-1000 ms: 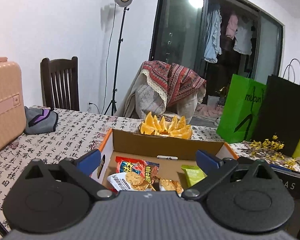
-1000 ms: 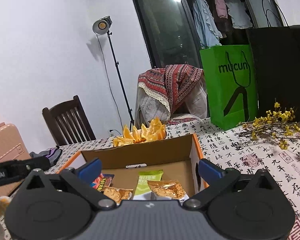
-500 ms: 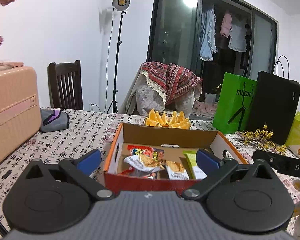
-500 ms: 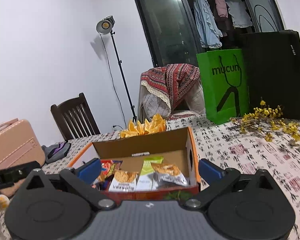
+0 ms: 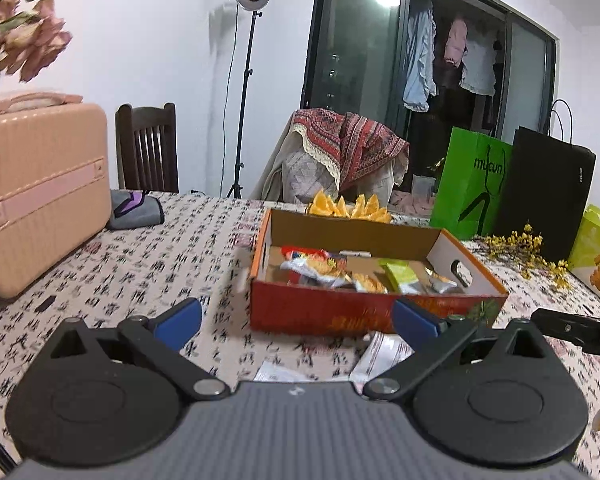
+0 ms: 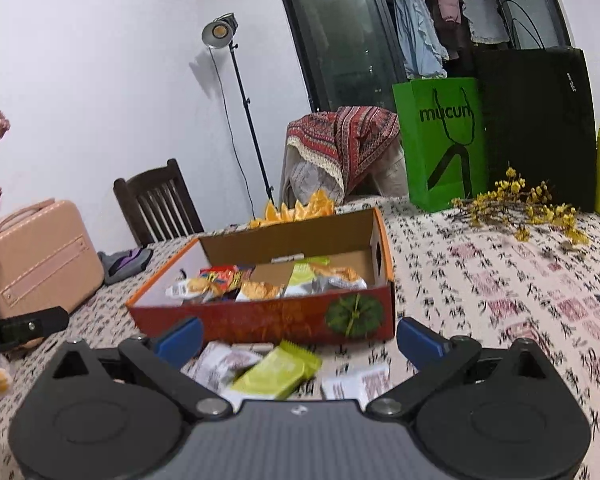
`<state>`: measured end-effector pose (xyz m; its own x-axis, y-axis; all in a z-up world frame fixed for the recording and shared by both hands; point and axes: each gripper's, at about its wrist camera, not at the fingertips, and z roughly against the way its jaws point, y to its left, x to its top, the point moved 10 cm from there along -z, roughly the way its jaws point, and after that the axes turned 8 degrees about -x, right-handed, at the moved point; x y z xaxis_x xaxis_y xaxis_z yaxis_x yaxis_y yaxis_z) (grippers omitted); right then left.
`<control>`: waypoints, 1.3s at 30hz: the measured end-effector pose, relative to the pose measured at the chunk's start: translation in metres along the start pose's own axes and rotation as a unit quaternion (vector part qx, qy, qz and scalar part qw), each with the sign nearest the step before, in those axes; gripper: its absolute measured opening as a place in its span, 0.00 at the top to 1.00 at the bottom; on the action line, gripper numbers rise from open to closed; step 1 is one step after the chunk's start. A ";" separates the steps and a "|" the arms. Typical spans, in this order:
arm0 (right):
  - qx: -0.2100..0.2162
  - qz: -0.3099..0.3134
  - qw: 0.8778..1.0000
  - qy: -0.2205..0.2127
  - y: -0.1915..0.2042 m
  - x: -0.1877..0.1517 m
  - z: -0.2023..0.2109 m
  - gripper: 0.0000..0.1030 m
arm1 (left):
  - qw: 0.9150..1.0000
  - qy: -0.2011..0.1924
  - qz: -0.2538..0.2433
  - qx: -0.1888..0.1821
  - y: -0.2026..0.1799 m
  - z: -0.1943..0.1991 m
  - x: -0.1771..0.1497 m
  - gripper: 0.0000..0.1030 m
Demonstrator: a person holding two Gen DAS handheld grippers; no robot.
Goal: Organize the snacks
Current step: 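Withdraw both grippers from the box back toward the snack pile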
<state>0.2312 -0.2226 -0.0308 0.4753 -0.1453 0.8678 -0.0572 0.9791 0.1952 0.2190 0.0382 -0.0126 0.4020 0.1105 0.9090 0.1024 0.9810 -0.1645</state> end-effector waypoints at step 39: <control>-0.023 0.040 0.998 0.036 0.013 -0.080 0.030 0.00 | 0.999 0.035 0.014 -0.006 0.051 0.042 -0.078 0.00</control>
<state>0.1657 -0.2023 -0.0838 0.5329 -0.0571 0.8443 -0.0575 0.9930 0.1034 0.1549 0.0864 -0.0764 0.4683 0.1256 0.8746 0.1016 0.9756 -0.1945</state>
